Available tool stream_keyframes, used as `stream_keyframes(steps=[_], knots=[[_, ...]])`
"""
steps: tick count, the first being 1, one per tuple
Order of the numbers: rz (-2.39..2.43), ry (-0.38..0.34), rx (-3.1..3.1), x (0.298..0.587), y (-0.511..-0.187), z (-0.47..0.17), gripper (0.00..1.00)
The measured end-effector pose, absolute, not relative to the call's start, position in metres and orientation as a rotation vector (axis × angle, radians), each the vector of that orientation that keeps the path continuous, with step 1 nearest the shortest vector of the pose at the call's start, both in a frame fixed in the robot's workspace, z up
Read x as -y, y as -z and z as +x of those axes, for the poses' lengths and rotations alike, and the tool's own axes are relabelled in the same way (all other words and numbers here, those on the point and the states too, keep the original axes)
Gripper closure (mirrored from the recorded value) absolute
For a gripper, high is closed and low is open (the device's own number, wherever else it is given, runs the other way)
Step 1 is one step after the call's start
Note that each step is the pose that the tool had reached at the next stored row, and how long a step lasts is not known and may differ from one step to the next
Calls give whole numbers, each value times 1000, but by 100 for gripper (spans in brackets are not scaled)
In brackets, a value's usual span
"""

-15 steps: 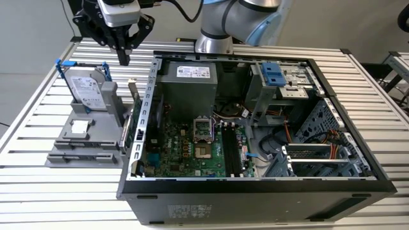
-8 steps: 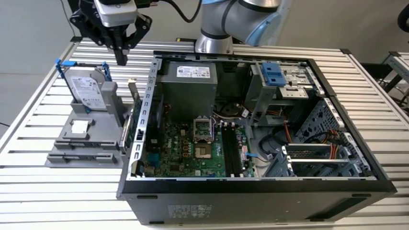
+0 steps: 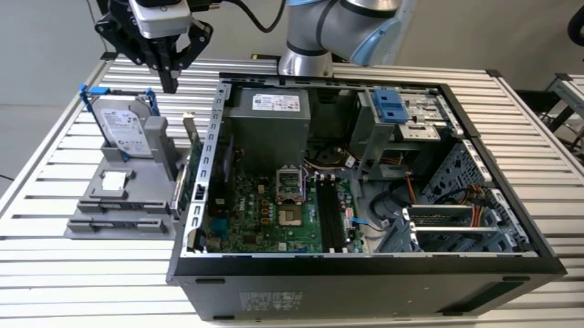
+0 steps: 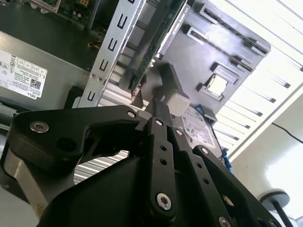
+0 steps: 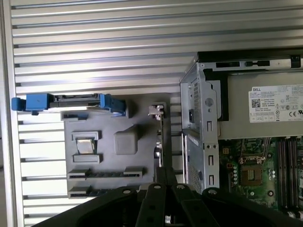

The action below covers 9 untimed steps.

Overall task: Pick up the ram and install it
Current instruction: 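Reach for the ram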

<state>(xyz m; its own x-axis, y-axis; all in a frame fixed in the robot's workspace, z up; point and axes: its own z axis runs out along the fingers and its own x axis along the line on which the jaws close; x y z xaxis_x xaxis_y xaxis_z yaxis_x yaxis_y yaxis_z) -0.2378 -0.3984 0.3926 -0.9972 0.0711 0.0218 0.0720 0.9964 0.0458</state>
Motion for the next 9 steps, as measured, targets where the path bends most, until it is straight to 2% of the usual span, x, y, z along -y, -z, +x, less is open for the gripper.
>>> stream_keyframes(steps=[9], knots=[[-112, 72, 3111, 398, -393, -242, 100]])
